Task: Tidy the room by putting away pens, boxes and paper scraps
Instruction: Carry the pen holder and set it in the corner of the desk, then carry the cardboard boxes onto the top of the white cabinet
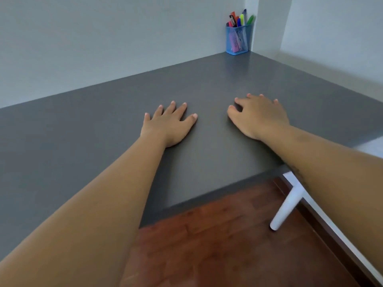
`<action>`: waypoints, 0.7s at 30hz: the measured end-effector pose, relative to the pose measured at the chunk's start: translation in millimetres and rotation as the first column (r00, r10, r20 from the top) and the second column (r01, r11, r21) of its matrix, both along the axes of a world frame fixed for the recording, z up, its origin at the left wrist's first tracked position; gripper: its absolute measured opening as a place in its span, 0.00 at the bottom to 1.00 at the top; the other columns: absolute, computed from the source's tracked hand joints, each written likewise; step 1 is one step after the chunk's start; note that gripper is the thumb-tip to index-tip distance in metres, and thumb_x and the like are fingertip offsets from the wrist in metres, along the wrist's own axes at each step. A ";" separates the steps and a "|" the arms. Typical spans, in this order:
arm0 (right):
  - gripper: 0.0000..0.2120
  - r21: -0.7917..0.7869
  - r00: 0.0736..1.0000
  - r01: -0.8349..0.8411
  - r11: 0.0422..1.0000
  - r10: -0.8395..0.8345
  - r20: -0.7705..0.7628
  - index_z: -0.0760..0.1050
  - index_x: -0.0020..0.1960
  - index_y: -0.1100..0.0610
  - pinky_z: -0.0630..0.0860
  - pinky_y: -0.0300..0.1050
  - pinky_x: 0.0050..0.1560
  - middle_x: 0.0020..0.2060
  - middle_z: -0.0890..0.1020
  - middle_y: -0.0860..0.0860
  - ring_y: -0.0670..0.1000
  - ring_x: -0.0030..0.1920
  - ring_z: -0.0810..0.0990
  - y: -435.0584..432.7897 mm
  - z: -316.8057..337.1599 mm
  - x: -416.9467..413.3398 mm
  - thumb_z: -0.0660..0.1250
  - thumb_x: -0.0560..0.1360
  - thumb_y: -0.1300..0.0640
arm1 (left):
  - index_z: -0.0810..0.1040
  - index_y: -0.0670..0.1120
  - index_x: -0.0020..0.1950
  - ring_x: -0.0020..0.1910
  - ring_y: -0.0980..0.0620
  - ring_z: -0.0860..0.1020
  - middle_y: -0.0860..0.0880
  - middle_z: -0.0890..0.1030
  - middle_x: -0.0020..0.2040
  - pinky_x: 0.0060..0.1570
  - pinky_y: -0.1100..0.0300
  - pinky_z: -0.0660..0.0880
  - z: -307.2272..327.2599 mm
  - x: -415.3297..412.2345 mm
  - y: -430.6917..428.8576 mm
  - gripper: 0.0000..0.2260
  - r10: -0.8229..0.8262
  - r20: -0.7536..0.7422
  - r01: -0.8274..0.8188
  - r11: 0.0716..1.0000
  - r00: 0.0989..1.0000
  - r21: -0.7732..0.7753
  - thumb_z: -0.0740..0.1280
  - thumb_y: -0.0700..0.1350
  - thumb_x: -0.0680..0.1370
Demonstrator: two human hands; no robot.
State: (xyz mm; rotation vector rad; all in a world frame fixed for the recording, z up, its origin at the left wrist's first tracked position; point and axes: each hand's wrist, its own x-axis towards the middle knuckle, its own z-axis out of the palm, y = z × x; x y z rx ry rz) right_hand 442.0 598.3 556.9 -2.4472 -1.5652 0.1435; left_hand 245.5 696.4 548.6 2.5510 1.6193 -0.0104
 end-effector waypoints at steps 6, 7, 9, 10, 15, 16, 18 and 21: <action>0.31 -0.157 1.000 0.027 0.987 -0.026 0.010 0.48 0.79 0.39 0.42 0.61 0.77 0.80 0.48 0.50 0.57 0.80 0.45 -54.2 0.3 -21.5 0.42 0.77 0.33 | 0.48 0.62 0.80 0.80 0.48 0.47 0.55 0.48 0.82 0.76 0.40 0.44 3.5 -77.1 -90.9 0.31 -0.007 -0.007 0.007 1.000 1.000 -0.001 0.42 0.70 0.78; 0.31 -0.150 0.999 0.031 0.988 -0.028 0.023 0.48 0.78 0.39 0.41 0.61 0.77 0.80 0.48 0.49 0.57 0.80 0.45 -64.8 -1.6 -27.3 0.42 0.77 0.33 | 0.48 0.62 0.80 0.80 0.48 0.47 0.55 0.48 0.82 0.76 0.40 0.44 2.8 -86.6 -101.1 0.31 -0.006 -0.005 0.006 1.000 1.000 0.006 0.42 0.70 0.78; 0.31 -0.122 0.998 0.033 0.992 -0.026 0.060 0.48 0.79 0.39 0.42 0.62 0.76 0.80 0.49 0.50 0.58 0.79 0.46 -87.3 -6.3 -41.1 0.41 0.77 0.34 | 0.48 0.62 0.80 0.80 0.48 0.48 0.54 0.48 0.82 0.76 0.40 0.45 2.6 -104.6 -122.5 0.31 -0.010 -0.013 0.010 1.000 1.000 0.019 0.42 0.70 0.78; 0.31 -0.091 0.997 0.029 0.995 -0.022 0.072 0.49 0.79 0.40 0.42 0.63 0.76 0.80 0.49 0.50 0.59 0.79 0.46 -98.0 -9.9 -48.7 0.41 0.77 0.34 | 0.49 0.61 0.80 0.80 0.47 0.48 0.54 0.48 0.82 0.76 0.40 0.45 1.3 -113.2 -133.9 0.32 -0.015 -0.002 0.015 0.999 1.000 0.032 0.42 0.70 0.78; 0.33 0.065 0.999 -0.045 0.997 0.046 -0.016 0.44 0.80 0.45 0.43 0.62 0.77 0.80 0.44 0.53 0.59 0.79 0.41 -180.7 -42.4 -107.6 0.42 0.78 0.33 | 0.52 0.57 0.81 0.80 0.44 0.51 0.52 0.52 0.82 0.76 0.40 0.48 -5.0 -156.4 -208.3 0.34 -0.122 0.033 0.118 0.987 0.992 0.107 0.46 0.71 0.78; 0.33 0.060 0.998 -0.054 0.997 0.056 -0.030 0.43 0.80 0.45 0.43 0.62 0.76 0.80 0.43 0.53 0.59 0.79 0.41 -201.7 -53.1 -122.6 0.43 0.79 0.33 | 0.53 0.57 0.80 0.80 0.44 0.52 0.51 0.53 0.81 0.77 0.41 0.48 -6.0 -166.6 -227.2 0.33 -0.145 0.059 0.137 0.983 0.988 0.121 0.48 0.70 0.79; 0.32 0.028 0.996 -0.050 0.998 0.052 -0.077 0.41 0.79 0.43 0.43 0.62 0.76 0.80 0.43 0.53 0.60 0.79 0.39 -245.9 -77.0 -150.5 0.44 0.80 0.34 | 0.58 0.55 0.80 0.79 0.45 0.55 0.51 0.57 0.81 0.77 0.45 0.51 -18.6 -187.7 -265.3 0.30 -0.154 0.217 0.133 0.985 0.964 0.107 0.53 0.66 0.80; 0.33 -0.054 0.988 -0.066 0.996 0.058 -0.144 0.40 0.79 0.41 0.47 0.62 0.77 0.80 0.44 0.52 0.60 0.79 0.41 -320.1 -113.9 -182.5 0.51 0.80 0.37 | 0.62 0.54 0.78 0.77 0.46 0.61 0.50 0.64 0.78 0.76 0.47 0.57 -67.7 -221.1 -329.2 0.30 -0.153 0.317 0.139 0.988 0.936 0.065 0.58 0.63 0.78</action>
